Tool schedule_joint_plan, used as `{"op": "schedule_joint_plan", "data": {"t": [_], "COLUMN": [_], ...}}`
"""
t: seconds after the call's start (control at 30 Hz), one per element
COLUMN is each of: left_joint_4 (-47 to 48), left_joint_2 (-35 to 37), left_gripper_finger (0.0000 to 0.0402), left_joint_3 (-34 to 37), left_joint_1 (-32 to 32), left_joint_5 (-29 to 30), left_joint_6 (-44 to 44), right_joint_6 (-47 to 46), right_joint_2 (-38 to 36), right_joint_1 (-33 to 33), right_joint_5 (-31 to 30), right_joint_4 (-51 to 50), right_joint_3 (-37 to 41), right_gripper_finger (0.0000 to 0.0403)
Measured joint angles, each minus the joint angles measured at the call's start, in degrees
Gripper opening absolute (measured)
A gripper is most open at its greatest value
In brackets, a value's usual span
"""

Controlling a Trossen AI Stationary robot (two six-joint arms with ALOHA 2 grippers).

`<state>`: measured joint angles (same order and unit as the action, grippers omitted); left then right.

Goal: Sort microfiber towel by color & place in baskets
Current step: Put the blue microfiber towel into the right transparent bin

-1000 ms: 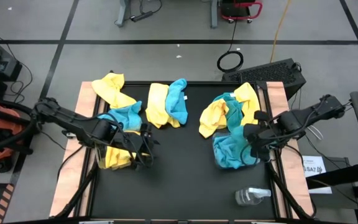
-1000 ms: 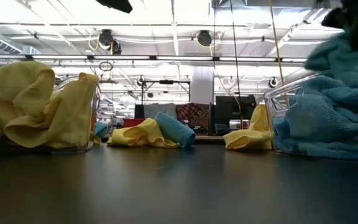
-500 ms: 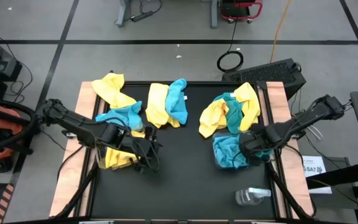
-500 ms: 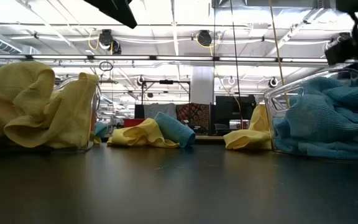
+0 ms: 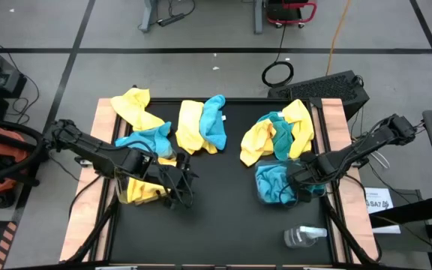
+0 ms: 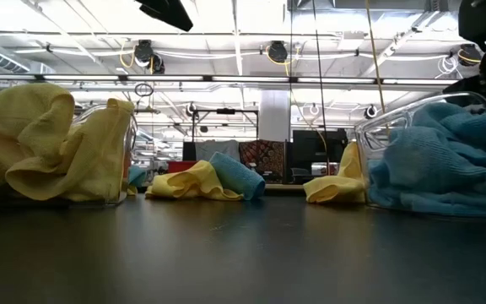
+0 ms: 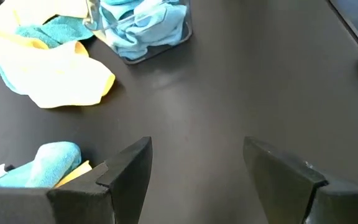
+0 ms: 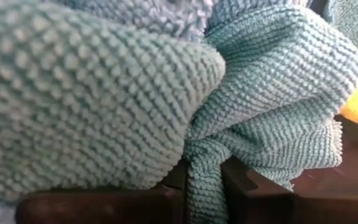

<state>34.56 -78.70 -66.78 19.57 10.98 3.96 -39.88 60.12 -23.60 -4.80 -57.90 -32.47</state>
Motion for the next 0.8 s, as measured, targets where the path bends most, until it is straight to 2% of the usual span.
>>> {"op": "schedule_joint_plan", "data": {"t": [0.23, 0.4, 0.8], "left_joint_4": [0.2, 0.2, -1.2], "left_joint_2": [0.0, 0.0, 0.0], "left_gripper_finger": [0.0259, 0.0259, 0.0259], "left_joint_3": [0.0, 0.0, 0.0], "left_joint_1": [0.0, 0.0, -0.1], "left_joint_5": [0.0, 0.0, 0.2], "left_joint_6": [-0.1, -0.2, 1.4], "right_joint_6": [-0.2, -0.2, 2.0], "right_joint_2": [0.0, 0.0, 0.0], "right_joint_1": [0.0, 0.0, 0.0], "right_joint_5": [0.4, 1.9, 0.2], "right_joint_4": [0.1, -0.5, -7.2], "right_joint_3": [0.0, -1.3, -14.5], "right_gripper_finger": [0.0053, 0.0086, 0.0172]}}
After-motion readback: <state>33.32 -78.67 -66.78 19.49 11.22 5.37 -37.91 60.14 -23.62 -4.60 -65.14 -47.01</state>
